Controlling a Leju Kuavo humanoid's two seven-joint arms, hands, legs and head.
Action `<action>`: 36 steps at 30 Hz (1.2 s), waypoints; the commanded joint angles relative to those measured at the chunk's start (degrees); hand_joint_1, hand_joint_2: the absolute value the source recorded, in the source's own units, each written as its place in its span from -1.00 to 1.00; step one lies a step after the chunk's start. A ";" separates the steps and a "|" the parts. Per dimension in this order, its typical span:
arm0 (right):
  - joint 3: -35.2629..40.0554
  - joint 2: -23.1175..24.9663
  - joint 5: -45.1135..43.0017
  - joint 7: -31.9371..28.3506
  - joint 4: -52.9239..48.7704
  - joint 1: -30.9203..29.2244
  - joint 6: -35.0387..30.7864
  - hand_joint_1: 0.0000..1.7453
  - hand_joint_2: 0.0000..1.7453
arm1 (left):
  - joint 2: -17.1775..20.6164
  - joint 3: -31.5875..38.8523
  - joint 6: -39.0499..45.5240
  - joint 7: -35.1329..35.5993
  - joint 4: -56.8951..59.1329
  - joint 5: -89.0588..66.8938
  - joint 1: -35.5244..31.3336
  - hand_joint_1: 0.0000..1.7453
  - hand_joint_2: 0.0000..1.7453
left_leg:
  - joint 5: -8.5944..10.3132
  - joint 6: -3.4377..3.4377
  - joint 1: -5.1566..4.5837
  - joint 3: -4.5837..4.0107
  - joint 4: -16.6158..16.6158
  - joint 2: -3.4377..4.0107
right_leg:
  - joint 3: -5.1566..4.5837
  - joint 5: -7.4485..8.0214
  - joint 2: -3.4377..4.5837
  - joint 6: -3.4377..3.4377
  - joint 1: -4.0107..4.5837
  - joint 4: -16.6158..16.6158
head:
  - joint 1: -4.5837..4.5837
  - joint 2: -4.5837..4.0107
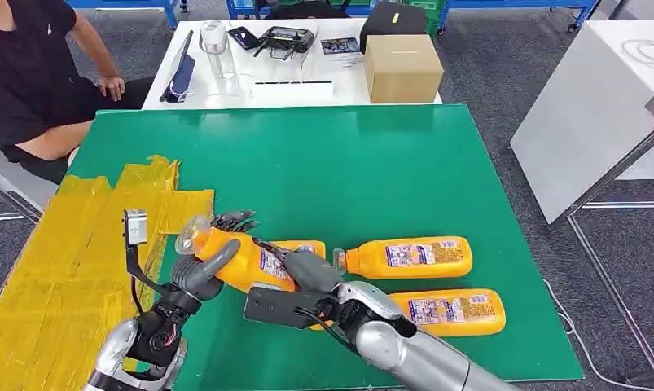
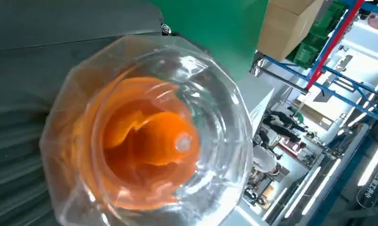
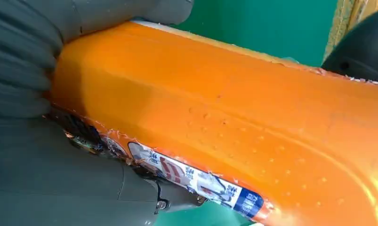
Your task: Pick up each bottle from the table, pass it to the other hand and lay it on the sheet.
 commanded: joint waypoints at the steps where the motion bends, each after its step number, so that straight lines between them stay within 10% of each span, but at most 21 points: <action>1: 3.44 -0.58 -0.04 -0.48 0.42 -1.05 0.93 1.00 1.00 | 0.34 -2.19 -0.20 0.19 1.02 -0.36 -1.97 1.00 1.00 | -0.03 -0.01 0.04 0.04 0.00 -0.08 | 0.08 -0.02 -0.05 -0.04 0.04 -0.04 | 0.00 0.00; 24: 3.06 -1.26 1.52 -0.88 -0.30 -0.49 -0.56 1.00 1.00 | 0.17 -2.07 -0.39 -0.34 0.30 -0.83 -1.44 1.00 1.00 | -0.06 -0.01 0.07 0.06 0.01 -0.10 | 0.12 -0.04 -0.07 -0.05 0.07 -0.06 | 0.00 0.00; 25: 3.06 -1.43 3.90 -1.06 -0.86 -0.31 -2.05 0.54 1.00 | 0.12 -1.88 -0.14 -0.58 -0.05 -1.15 -1.08 1.00 1.00 | -0.05 -0.01 0.05 0.06 0.00 -0.09 | 0.11 -0.04 -0.07 -0.03 0.06 -0.05 | 0.00 0.00; 26: 2.44 -1.38 5.26 -1.25 -1.56 0.38 -3.08 -1.00 1.00 | 0.10 -1.71 -0.06 -0.72 -0.49 -1.34 -0.67 1.00 1.00 | -0.05 -0.01 0.06 0.07 0.00 -0.11 | 0.13 -0.05 -0.08 -0.04 0.06 -0.07 | 0.00 0.00; 32: 1.97 -1.42 6.08 -1.25 -2.39 0.96 -3.75 -1.00 1.00 | 0.12 -1.53 0.03 -0.84 -0.91 -1.51 -0.34 1.00 1.00 | -0.04 -0.01 0.03 0.04 0.01 -0.12 | 0.10 -0.05 -0.09 -0.03 0.04 -0.04 | 0.02 0.00; 33: 1.49 -1.53 6.84 -0.95 -2.53 1.25 -3.43 -1.00 -1.00 | -0.07 -1.29 0.27 -1.14 -1.18 -1.88 -0.07 1.00 1.00 | -0.02 -0.01 0.02 0.01 0.00 -0.09 | 0.05 -0.03 -0.08 -0.02 0.02 -0.03 | 0.02 0.00; 36: -0.27 -2.10 6.66 -1.31 -4.64 2.61 -4.35 -1.00 -1.00 | -0.19 -0.99 0.31 -1.40 -2.02 -2.15 0.54 1.00 1.00 | -0.04 0.00 0.05 0.03 0.02 -0.08 | 0.08 -0.02 -0.06 -0.04 0.06 -0.05 | 0.02 0.00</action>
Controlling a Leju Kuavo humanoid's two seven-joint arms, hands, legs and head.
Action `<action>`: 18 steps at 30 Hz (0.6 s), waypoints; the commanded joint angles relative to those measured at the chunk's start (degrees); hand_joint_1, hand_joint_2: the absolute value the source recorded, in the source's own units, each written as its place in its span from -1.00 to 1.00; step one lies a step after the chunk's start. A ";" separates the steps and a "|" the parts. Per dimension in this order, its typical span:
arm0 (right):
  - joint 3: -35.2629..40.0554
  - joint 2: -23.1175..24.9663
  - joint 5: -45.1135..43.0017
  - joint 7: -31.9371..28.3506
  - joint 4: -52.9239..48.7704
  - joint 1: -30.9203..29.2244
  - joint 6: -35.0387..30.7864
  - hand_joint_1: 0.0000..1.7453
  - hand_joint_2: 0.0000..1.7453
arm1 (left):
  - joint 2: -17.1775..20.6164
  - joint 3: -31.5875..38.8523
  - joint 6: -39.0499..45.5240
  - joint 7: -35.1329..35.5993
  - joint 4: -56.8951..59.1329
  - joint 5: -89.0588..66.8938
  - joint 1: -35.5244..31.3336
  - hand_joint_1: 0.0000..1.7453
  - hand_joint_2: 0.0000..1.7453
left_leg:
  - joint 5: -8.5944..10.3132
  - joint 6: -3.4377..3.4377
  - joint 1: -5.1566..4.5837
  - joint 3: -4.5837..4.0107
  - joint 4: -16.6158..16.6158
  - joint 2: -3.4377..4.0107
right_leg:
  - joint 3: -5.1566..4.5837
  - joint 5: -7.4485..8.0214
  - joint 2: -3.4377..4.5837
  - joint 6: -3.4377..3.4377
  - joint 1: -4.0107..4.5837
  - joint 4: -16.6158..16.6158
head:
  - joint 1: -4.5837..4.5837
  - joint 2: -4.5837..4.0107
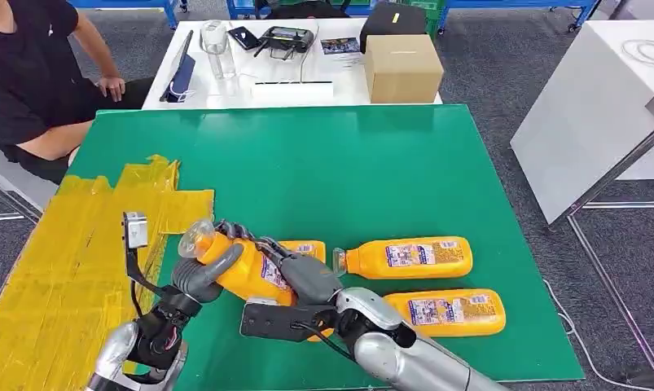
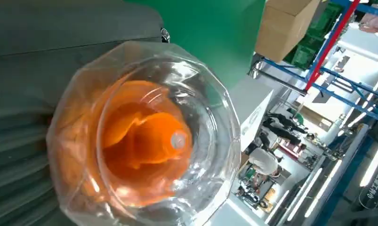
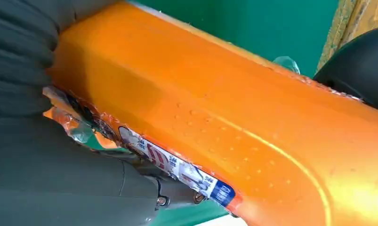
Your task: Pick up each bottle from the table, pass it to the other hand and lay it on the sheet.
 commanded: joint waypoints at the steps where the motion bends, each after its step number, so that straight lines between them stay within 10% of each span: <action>1: -0.78 -1.89 1.90 -0.50 -3.56 1.55 -1.53 -1.00 -1.00 | -0.13 -0.92 0.30 -0.54 -1.09 -0.87 0.00 1.00 1.00 | -0.03 0.00 0.03 0.02 0.01 -0.08 | 0.06 -0.03 -0.05 -0.02 0.04 -0.03 | -0.02 0.00; 18: -4.10 -4.16 6.74 -2.10 -10.20 5.53 -2.79 -1.00 -1.00 | -0.18 3.09 1.04 -5.02 -5.88 -7.30 2.16 1.00 1.00 | -0.08 -0.01 0.08 0.06 0.04 -0.01 | 0.09 -0.03 0.03 -0.06 0.09 -0.04 | 0.00 0.00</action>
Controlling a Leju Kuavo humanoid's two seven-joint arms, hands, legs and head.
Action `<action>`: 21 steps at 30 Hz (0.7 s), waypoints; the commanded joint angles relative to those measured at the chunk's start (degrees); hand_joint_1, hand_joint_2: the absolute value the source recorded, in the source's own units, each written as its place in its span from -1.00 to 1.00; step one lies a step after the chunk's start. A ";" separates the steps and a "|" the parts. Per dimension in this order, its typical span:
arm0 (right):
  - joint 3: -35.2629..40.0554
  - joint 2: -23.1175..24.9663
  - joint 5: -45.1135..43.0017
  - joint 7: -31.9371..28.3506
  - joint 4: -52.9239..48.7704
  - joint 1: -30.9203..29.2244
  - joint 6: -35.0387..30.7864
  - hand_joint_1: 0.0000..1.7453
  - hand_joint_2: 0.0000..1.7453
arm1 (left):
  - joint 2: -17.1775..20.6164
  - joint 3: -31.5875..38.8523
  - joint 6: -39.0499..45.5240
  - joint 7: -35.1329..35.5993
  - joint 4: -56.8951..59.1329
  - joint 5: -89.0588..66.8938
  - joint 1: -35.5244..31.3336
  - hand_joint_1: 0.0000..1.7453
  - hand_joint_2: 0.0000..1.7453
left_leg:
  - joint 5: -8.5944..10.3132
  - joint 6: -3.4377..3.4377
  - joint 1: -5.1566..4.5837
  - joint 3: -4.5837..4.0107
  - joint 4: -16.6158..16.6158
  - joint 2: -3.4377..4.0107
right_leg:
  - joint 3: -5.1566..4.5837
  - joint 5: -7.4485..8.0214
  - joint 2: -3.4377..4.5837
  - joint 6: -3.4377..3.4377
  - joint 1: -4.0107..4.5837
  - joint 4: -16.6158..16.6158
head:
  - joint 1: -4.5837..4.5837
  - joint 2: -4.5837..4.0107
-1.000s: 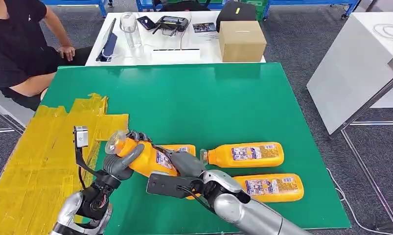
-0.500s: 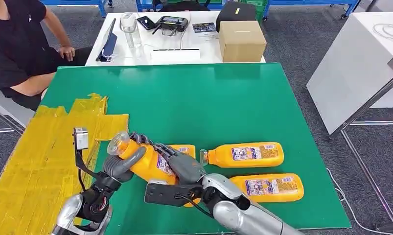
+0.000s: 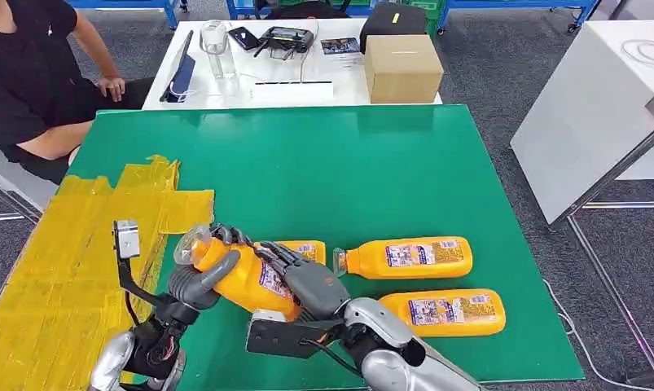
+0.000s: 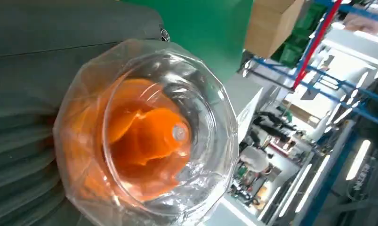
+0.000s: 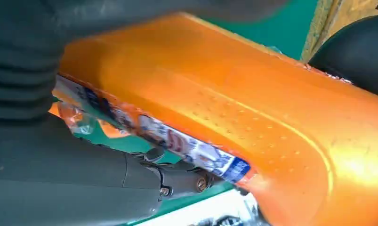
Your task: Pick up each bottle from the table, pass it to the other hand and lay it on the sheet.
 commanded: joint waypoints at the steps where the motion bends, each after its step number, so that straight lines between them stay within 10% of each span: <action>1: -1.73 -2.35 1.75 -0.46 -3.80 0.40 -0.38 -1.00 -1.00 | 0.14 3.36 1.09 -3.28 -2.27 -6.76 -1.19 1.00 1.00 | -0.03 -0.01 0.02 0.00 0.02 -0.03 | 0.02 -0.02 -0.01 -0.02 0.02 0.00 | -0.02 0.00; 21: -4.42 -4.14 3.88 -0.73 -9.10 1.64 -0.39 -1.00 -1.00 | -0.54 7.66 7.96 -11.22 -4.35 -27.80 -6.78 1.00 1.00 | -0.03 -0.01 0.04 0.02 0.04 -0.08 | 0.04 -0.03 -0.05 -0.03 0.04 -0.01 | 0.00 0.00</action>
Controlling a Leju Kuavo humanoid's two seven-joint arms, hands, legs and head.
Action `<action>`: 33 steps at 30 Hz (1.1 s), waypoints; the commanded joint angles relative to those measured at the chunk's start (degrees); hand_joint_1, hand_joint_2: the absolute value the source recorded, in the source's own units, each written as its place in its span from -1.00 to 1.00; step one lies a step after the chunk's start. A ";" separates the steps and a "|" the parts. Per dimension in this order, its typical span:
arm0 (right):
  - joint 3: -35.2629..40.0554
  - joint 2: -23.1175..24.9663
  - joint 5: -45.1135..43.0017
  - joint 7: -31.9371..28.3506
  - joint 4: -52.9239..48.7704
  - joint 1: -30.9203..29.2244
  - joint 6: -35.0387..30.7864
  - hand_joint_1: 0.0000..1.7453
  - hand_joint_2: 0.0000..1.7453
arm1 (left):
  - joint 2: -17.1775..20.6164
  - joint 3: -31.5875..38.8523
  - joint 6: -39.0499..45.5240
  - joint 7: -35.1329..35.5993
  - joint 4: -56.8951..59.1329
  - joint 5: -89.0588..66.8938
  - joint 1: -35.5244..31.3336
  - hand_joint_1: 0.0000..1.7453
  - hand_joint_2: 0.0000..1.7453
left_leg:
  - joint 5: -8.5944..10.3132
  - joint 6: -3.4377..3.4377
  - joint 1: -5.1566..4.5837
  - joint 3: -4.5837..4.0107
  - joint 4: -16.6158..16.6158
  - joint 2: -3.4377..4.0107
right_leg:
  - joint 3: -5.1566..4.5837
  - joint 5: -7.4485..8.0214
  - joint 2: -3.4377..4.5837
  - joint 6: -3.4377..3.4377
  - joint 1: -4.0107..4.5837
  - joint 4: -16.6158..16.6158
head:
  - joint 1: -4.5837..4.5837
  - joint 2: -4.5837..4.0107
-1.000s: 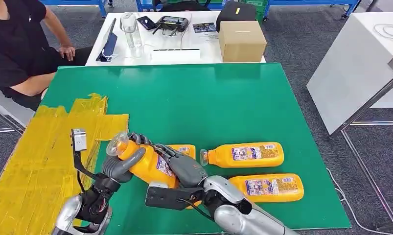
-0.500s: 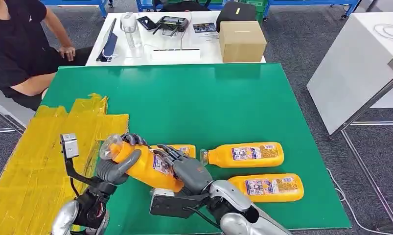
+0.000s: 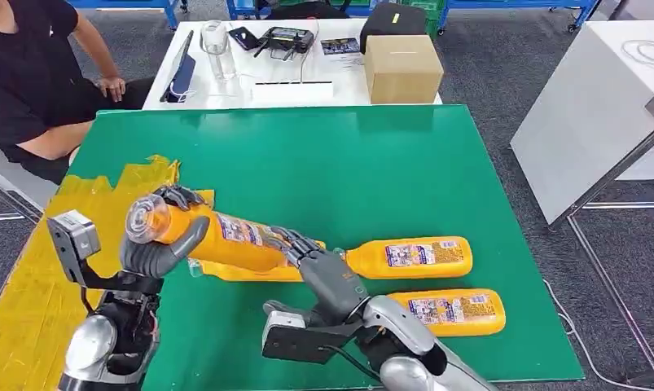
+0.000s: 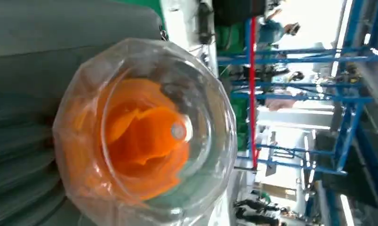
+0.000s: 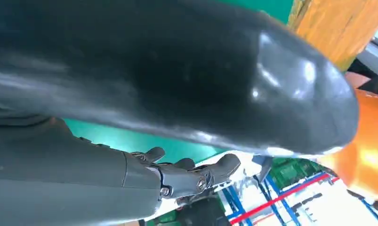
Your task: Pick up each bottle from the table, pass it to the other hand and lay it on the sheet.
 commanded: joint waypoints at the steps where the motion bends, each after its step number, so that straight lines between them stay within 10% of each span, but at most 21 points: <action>1: -1.10 -1.68 -0.05 0.00 -1.15 -0.43 0.07 -1.00 -1.00 | -0.85 2.11 1.97 -1.26 0.70 -3.24 -3.30 1.00 1.00 | -0.05 -0.01 0.07 0.00 0.04 -0.08 | 0.05 -0.03 -0.05 -0.04 0.07 -0.03 | 0.02 0.00; 7: -1.67 -2.20 -0.07 -0.16 -1.77 -0.21 0.22 -1.00 -1.00 | -0.75 5.79 5.60 -2.01 0.45 -5.96 -7.35 1.00 1.00 | -0.02 -0.02 0.06 -0.06 0.09 -0.14 | 0.00 -0.03 -0.12 -0.04 0.06 0.04 | 0.02 0.00; 22: -1.11 -2.88 1.75 -0.71 -4.70 0.07 1.75 -1.00 -1.00 | 2.43 0.22 32.40 -9.54 8.61 -68.85 -5.92 1.00 1.00 | 0.01 0.00 0.01 0.07 -0.04 -0.13 | 0.12 -0.02 -0.12 -0.02 0.00 -0.06 | 0.02 0.00; 33: -1.28 -2.91 0.25 0.65 -5.17 -0.79 2.52 -1.00 -1.00 | 8.57 -11.41 30.67 -1.66 22.33 -87.23 -11.41 1.00 1.00 | 0.00 -0.02 0.05 0.07 -0.01 -0.15 | 0.12 -0.01 -0.12 -0.05 0.05 -0.06 | 0.00 0.00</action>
